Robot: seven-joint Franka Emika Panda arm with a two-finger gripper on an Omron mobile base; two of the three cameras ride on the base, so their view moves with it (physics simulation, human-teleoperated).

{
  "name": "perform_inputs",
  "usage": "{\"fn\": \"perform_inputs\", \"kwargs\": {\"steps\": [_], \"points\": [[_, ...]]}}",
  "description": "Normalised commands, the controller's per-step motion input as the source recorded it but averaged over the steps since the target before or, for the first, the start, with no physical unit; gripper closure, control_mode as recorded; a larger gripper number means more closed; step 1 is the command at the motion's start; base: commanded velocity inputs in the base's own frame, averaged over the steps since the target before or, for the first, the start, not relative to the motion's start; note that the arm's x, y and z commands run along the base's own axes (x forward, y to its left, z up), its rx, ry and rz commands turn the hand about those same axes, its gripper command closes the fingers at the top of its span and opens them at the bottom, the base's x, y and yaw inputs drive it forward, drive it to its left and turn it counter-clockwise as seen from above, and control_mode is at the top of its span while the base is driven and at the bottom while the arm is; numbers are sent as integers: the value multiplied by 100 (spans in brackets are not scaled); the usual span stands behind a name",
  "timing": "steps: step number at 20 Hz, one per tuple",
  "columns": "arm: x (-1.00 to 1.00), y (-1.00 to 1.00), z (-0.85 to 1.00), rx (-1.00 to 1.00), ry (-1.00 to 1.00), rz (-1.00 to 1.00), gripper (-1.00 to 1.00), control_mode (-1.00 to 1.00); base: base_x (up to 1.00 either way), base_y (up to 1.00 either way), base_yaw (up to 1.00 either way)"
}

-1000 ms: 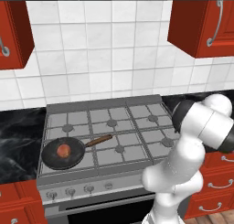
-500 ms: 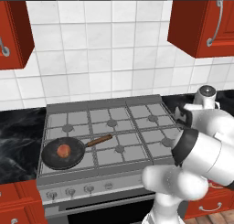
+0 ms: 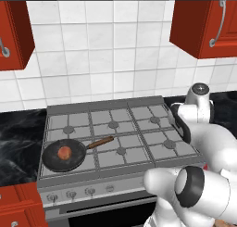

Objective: Place the pan on the front left burner on the stove. Then place the tomato and the onion in the pan and turn on the front left burner.

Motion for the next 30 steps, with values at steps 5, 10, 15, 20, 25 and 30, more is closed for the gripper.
{"fn": "perform_inputs", "kwargs": {"steps": [5,10,15,20,25,30], "points": [[-21,59,0,0,0,14,100,-100,0,0,0],[-17,65,1,0,0,15,100,-100,0,0,0],[-17,71,10,0,0,14,100,-100,0,0,0],[-21,76,14,-1,0,12,100,-100,0,0,0],[-24,81,14,-2,0,9,100,-100,0,0,0],[-15,83,5,-4,0,11,100,-100,0,0,0]]}}
